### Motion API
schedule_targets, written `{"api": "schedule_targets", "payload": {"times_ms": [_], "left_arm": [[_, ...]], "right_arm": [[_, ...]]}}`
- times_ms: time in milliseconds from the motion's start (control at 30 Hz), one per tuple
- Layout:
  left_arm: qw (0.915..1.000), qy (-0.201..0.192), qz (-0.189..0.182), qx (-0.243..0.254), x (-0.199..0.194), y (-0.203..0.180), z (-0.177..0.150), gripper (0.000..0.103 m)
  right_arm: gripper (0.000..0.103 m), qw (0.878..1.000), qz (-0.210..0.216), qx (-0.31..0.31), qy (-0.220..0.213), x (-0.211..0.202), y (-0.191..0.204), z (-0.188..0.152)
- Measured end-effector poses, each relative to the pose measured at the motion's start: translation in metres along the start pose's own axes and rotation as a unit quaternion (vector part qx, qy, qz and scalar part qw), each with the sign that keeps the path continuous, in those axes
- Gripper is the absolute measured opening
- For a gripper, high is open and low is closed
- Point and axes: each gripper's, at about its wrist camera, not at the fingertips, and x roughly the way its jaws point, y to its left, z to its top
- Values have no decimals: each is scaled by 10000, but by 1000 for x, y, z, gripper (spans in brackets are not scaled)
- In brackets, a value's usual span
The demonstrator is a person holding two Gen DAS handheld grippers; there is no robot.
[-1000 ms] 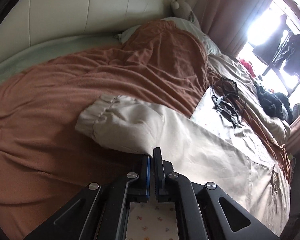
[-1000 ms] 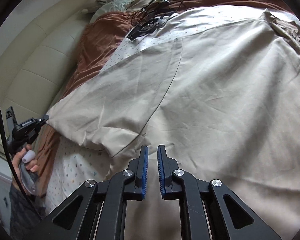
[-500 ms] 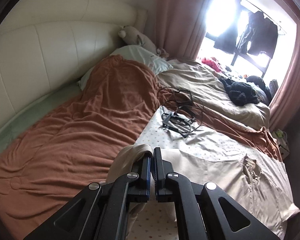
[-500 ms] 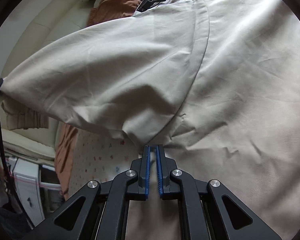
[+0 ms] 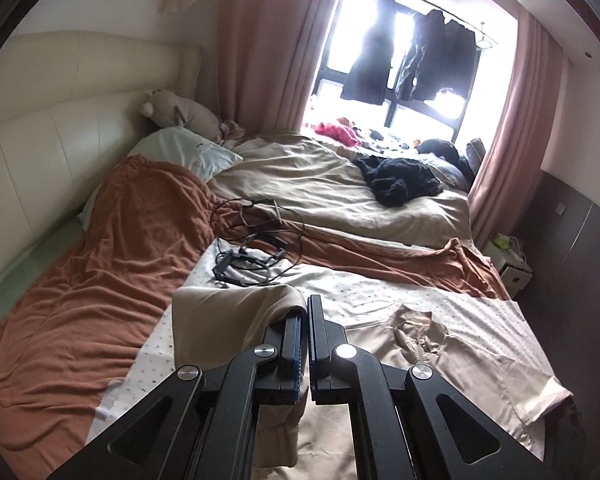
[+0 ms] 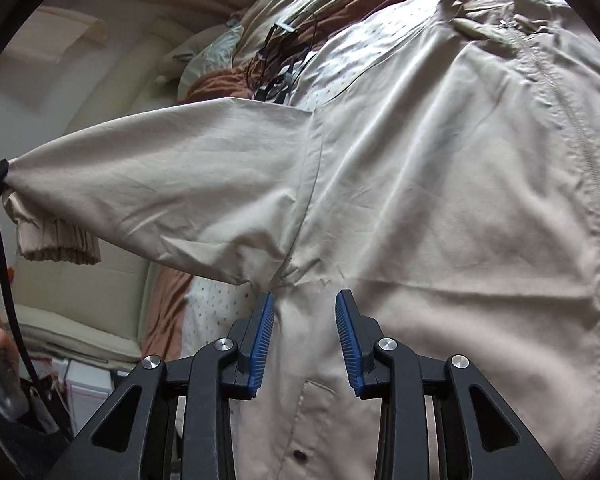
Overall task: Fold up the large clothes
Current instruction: 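Lift the sleeve with the left gripper, lay it across the jacket front, release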
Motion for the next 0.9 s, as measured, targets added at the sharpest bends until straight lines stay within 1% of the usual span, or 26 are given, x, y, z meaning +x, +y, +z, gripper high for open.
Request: {"api": "schedule_targets", "payload": {"times_ms": [67, 167, 267, 300, 333, 400, 533, 600, 667, 700, 733, 800, 833, 867, 900], "left_arm": [[9999, 63, -76, 101, 2, -19, -2, 3], [9995, 141, -165, 212, 2, -46, -6, 3], [9988, 242, -251, 338, 3, -72, -14, 3], [9986, 284, -248, 373, 6, -80, -17, 3], [9984, 318, -241, 397, 6, -87, -20, 3], [9980, 389, -248, 442, 11, -101, -27, 3], [9968, 546, -353, 461, 18, -128, -38, 3], [9956, 657, -437, 498, 23, -142, -45, 3], [9927, 903, -524, 605, 31, -158, -55, 3], [9900, 1124, -541, 665, 39, -165, -62, 3], [9863, 1377, -563, 710, 47, -172, -69, 6], [9757, 1929, -755, 711, 64, -181, -89, 14], [9698, 2172, -897, 653, 71, -182, -99, 25], [9635, 2381, -1090, 558, 76, -182, -109, 44], [9568, 2574, -1277, 451, 80, -180, -118, 56]], "right_arm": [[33, 9998, -132, 42, -136, -21, -6, -3], [33, 9991, -183, 96, -360, -55, -18, -10], [34, 9988, 2, 195, -458, -96, -28, -20], [41, 9984, -46, 157, -548, -109, -30, -24], [49, 9977, -208, 128, -626, -118, -33, -29], [50, 9960, -467, 173, -746, -132, -42, -35], [50, 9930, -518, 587, -886, -152, -67, -28], [50, 9914, -631, 631, -961, -158, -75, -25], [50, 9900, -704, 660, -1026, -162, -80, -22], [50, 9896, -685, 691, -1060, -165, -83, -20], [50, 9892, -657, 731, -1088, -169, -87, -19], [50, 9881, -643, 825, -1127, -174, -94, -19], [50, 9875, -652, 862, -1146, -177, -98, -19], [50, 9869, -676, 888, -1162, -178, -100, -18], [50, 9865, -707, 896, -1173, -179, -101, -18]]}}
